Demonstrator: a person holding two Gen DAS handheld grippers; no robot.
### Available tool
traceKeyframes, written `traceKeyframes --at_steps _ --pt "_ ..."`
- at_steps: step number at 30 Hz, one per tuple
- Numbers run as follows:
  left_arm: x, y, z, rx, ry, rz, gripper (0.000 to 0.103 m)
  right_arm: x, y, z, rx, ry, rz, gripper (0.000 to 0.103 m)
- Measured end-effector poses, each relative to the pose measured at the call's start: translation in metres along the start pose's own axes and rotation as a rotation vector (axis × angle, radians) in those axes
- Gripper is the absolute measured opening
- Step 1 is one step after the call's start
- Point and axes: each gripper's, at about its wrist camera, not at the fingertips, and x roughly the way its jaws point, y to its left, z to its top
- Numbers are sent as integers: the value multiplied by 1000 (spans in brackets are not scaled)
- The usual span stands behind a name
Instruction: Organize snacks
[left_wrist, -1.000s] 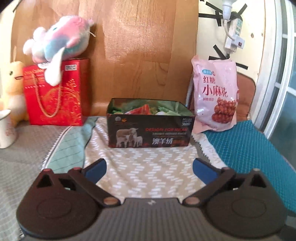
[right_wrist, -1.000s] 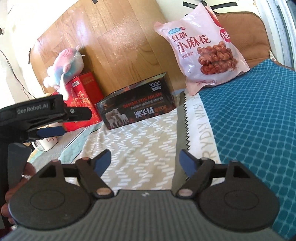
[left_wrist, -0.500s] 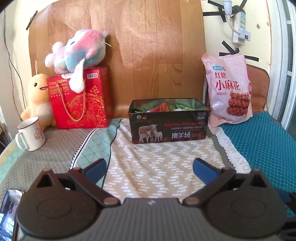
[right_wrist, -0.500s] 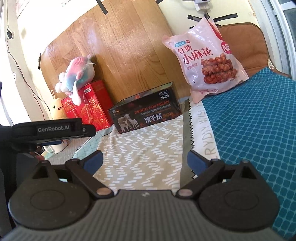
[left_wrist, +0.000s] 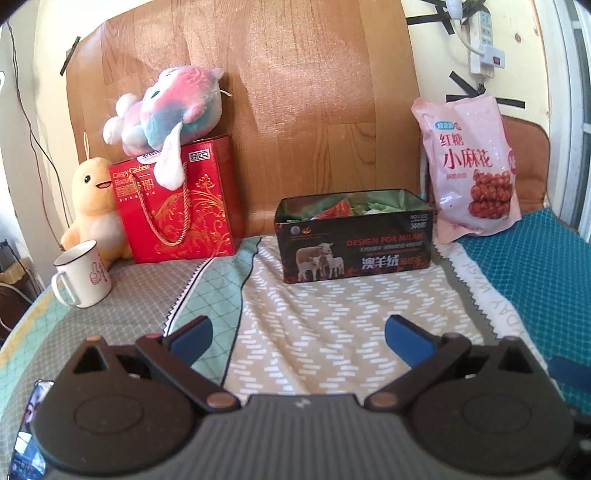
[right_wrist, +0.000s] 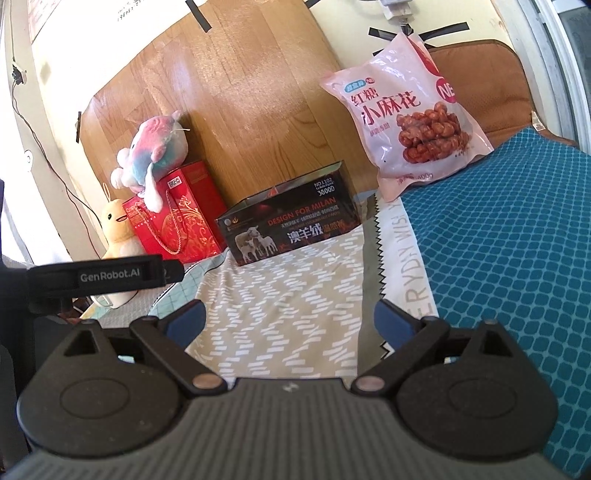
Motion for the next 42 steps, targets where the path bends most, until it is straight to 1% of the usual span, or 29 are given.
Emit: traceKeyframes --at_steps 9,14,17,23,26,33,42 --pt "5 7 -4 -16 16 16 103 4 -2 -2 12 16 -7 99" --pt "9 15 -4 -49 21 -19 103 7 -1 -2 8 24 -10 99" --pt "10 18 -4 -64 21 -24 103 9 -1 -3 6 31 -11 99" --pt "12 22 -4 -71 21 -14 103 12 -2 -3 5 44 -11 99" --pt "11 25 -3 -82 7 -10 103 12 -2 -3 4 47 -11 99" --pt "6 29 -1 -81 -33 33 103 12 -2 -3 5 49 -10 99" --pt "5 28 -1 -84 -38 49 103 12 -2 -3 6 50 -10 99"
